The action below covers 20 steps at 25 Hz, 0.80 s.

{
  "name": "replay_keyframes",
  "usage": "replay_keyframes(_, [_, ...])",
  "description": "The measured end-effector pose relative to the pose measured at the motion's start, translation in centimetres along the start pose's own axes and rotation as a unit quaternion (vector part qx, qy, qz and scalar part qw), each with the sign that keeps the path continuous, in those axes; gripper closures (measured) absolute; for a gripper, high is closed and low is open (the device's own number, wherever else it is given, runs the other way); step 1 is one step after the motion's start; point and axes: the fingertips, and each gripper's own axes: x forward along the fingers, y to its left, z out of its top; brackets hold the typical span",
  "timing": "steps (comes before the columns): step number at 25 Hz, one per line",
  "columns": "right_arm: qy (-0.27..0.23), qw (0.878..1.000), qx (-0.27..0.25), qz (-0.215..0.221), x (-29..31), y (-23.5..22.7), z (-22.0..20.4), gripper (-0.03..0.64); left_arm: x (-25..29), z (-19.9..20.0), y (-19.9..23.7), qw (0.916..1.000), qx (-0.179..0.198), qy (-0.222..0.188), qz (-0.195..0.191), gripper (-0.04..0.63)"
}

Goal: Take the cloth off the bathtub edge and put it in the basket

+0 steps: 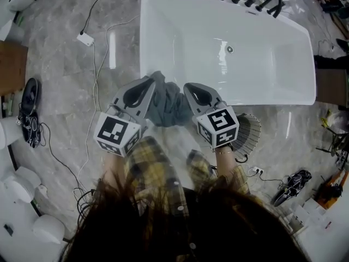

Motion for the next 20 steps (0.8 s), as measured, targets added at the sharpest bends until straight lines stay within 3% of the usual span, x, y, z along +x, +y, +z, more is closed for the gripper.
replay_keyframes(15, [0.059,0.997,0.050,0.006,4.6,0.8,-6.2,0.593,0.0,-10.0,1.4,0.9927,-0.090,0.080,0.003,0.574])
replay_keyframes(18, [0.081,0.994,0.066,0.024,5.3,1.5,-8.1,0.490,-0.1,-12.1,1.8,0.9894,-0.105,0.100,0.000,0.561])
replay_keyframes(20, [0.101,0.992,0.073,0.034,5.9,1.9,-9.6,0.458,0.0,-13.3,1.9,0.9871,-0.114,0.112,-0.004,0.496])
